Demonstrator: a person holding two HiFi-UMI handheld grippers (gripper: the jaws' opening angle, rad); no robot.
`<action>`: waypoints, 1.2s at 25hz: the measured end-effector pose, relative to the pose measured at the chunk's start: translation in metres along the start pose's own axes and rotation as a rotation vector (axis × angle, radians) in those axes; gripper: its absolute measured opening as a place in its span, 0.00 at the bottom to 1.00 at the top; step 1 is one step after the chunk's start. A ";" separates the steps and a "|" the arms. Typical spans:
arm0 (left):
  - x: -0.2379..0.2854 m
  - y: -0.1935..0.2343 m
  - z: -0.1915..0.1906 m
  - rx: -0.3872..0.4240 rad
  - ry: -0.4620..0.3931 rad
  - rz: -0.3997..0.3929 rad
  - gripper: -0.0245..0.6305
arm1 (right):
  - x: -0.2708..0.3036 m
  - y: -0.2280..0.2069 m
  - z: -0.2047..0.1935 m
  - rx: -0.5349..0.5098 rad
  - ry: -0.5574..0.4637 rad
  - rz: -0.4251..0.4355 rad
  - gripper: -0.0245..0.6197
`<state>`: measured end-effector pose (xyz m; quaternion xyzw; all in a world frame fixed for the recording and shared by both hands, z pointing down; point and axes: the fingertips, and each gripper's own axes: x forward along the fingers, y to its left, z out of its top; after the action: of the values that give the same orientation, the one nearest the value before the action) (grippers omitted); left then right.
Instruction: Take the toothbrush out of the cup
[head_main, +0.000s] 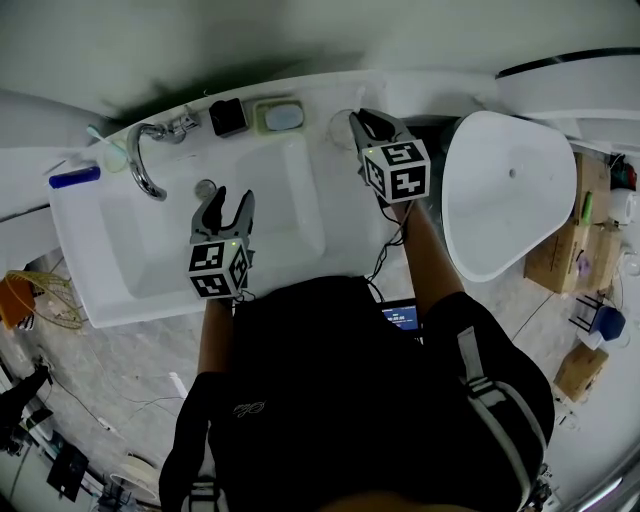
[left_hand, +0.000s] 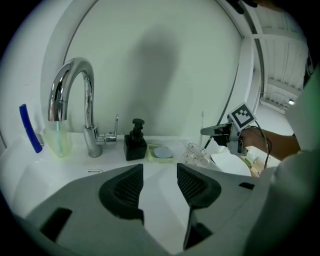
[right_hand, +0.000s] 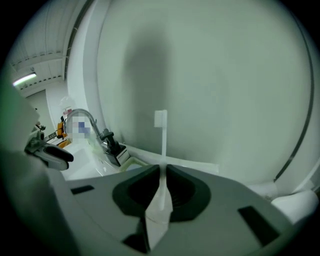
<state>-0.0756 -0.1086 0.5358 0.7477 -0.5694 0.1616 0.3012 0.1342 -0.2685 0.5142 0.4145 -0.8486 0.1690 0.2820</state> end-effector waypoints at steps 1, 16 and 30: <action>-0.001 -0.001 0.001 0.002 -0.004 0.000 0.36 | -0.006 0.003 0.005 -0.004 -0.014 0.005 0.11; -0.007 -0.020 -0.003 0.028 -0.004 -0.024 0.36 | -0.074 0.047 -0.015 0.003 -0.010 0.109 0.11; 0.000 -0.030 -0.036 0.017 0.060 -0.030 0.36 | -0.074 0.070 -0.143 0.127 0.269 0.215 0.11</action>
<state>-0.0431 -0.0805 0.5552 0.7534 -0.5473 0.1842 0.3144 0.1637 -0.1072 0.5774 0.3122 -0.8303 0.3050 0.3466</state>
